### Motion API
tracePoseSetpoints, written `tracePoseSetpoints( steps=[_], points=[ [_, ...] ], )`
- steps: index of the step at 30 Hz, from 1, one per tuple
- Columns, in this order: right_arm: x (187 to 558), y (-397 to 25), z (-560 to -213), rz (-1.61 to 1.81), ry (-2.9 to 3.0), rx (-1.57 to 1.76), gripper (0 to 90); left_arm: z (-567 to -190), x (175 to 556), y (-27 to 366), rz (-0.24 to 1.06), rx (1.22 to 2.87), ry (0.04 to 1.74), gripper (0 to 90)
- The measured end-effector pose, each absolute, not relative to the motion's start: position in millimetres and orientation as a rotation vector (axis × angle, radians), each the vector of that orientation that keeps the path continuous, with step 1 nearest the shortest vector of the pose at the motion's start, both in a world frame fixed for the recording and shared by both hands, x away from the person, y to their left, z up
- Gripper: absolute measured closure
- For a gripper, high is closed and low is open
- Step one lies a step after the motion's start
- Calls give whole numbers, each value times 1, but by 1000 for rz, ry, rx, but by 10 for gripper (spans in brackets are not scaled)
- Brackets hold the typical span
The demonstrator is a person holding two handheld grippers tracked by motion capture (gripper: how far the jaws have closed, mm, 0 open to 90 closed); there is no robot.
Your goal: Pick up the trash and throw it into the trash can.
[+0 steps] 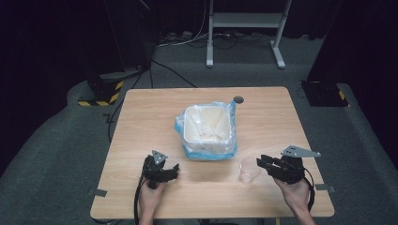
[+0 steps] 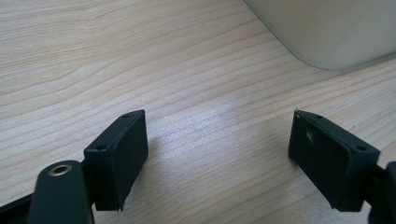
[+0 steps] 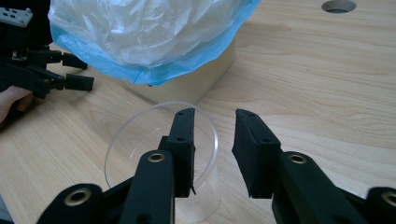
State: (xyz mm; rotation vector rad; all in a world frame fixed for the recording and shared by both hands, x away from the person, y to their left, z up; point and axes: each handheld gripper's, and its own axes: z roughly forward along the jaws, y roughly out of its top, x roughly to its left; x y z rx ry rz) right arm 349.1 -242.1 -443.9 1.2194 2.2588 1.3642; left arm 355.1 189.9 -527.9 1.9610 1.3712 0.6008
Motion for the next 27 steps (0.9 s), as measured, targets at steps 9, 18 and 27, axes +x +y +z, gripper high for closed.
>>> tracePoseSetpoints(
  steps=[9,18,27],
  points=[
    [353,-236,-448,1353,2289,1215,828,-528,355,190,601,1961,1371,197],
    [353,-235,-444,1354,2294,1194,869,-528,355,190,600,1960,1372,197],
    [355,-238,-434,1350,2289,1178,873,-528,355,190,599,1959,1372,197]
  ],
)
